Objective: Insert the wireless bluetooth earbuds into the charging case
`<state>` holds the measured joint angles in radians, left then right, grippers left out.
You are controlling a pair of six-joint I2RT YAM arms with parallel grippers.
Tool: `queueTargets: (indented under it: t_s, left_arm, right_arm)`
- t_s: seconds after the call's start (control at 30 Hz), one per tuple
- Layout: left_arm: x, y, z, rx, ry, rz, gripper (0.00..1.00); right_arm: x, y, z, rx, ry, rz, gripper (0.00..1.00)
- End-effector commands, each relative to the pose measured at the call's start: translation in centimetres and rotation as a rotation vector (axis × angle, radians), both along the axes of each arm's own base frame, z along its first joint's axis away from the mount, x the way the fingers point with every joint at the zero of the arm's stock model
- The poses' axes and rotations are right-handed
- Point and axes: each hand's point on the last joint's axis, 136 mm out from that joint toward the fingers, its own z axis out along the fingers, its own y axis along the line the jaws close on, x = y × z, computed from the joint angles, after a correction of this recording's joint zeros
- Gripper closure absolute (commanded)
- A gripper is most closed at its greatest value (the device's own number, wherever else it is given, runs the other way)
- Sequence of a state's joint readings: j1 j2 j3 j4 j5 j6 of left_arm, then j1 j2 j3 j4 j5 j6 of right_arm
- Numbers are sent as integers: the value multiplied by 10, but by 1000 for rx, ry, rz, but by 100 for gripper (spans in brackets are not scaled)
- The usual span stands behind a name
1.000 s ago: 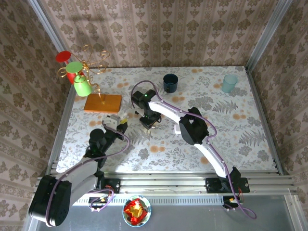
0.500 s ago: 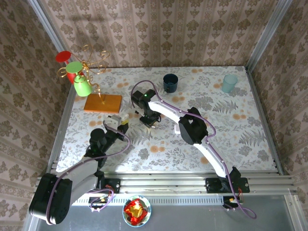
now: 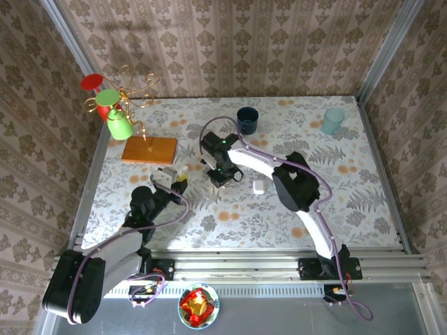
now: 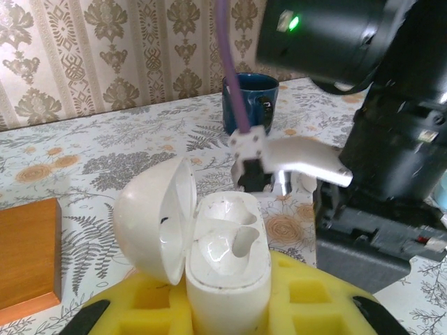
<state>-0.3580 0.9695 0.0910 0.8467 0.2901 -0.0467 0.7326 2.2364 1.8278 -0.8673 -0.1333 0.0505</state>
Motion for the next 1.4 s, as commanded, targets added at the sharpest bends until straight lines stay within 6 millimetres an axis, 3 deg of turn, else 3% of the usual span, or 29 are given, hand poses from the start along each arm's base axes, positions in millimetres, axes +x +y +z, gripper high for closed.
queueTargets:
  t_s: [0.0,0.3,0.6,0.77,1.0,1.2,1.37]
  left_arm:
    - [-2,-9,21,-20,-82,-59,100]
    - [-18,-48,30,-54,-133,-267,100]
    - [-46,-94,41,-71,-140,-529,100]
    - [-52,-104,50,-104,-160,-579,100]
    - [-52,-108,55,-152,-154,-595,100]
    - [-40,-106,70,-203,-148,-522,100]
    - [-46,-113,75,-210,-157,-547,100]
  right_arm:
    - [19,17,58,231,-151,-54,78]
    - [4,-3,163,718,-275,-139,77]
    - [-23,-28,229,1041,-532,-71,80]
    - [-46,-24,244,1126,-520,27,80]
    - [-64,-11,246,1154,-506,108,79]
    - [-69,-6,236,1114,-500,136,80]
    - [-69,-5,234,1100,-495,143,79]
